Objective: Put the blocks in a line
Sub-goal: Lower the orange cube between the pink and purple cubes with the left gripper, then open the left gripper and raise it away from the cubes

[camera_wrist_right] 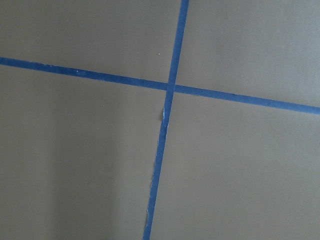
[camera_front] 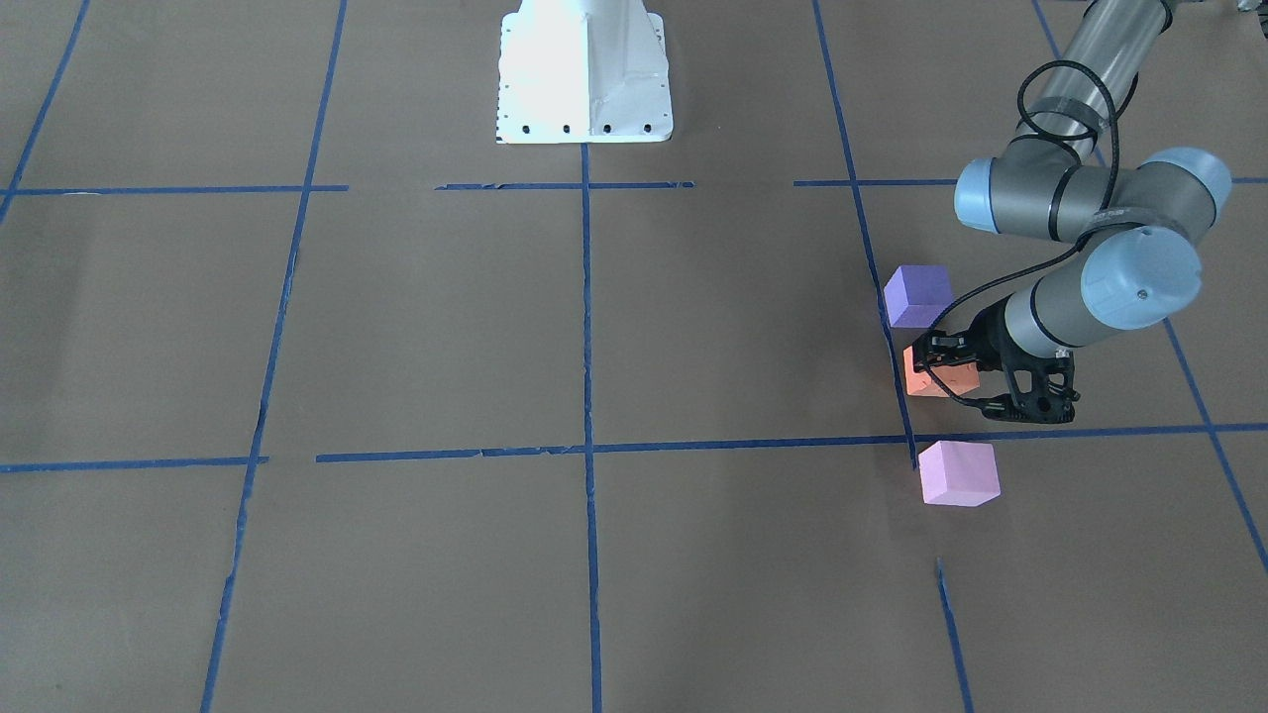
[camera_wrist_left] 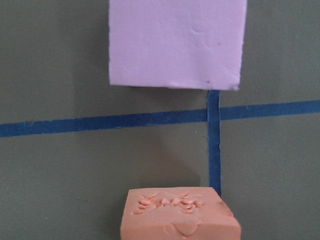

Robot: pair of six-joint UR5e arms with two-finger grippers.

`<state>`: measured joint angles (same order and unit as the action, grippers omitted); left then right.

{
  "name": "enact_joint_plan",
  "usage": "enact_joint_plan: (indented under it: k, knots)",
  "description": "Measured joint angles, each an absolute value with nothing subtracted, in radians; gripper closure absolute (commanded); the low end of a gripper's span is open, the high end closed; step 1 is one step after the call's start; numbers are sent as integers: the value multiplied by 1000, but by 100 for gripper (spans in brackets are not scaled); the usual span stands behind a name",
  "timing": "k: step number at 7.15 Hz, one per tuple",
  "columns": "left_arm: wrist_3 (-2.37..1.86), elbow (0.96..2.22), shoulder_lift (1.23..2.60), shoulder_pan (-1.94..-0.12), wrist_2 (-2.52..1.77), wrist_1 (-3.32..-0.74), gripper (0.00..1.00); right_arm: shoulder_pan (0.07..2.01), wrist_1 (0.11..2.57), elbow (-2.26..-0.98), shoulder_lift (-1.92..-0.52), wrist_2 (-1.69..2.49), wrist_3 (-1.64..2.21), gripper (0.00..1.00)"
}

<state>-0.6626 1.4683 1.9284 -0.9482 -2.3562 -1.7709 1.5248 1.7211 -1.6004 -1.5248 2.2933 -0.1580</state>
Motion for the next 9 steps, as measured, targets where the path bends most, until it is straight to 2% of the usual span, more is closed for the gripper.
enact_joint_plan:
  k: [5,9]
  knots:
    - [-665,1479,1930,-944,-2357,-1771,0,1525,1721,-1600,-1525,2293,-158,0]
    - [-612,1639,1928,-1051,-2358,-1685,0,1525,1721,-1600,-1525,2293,-158,0]
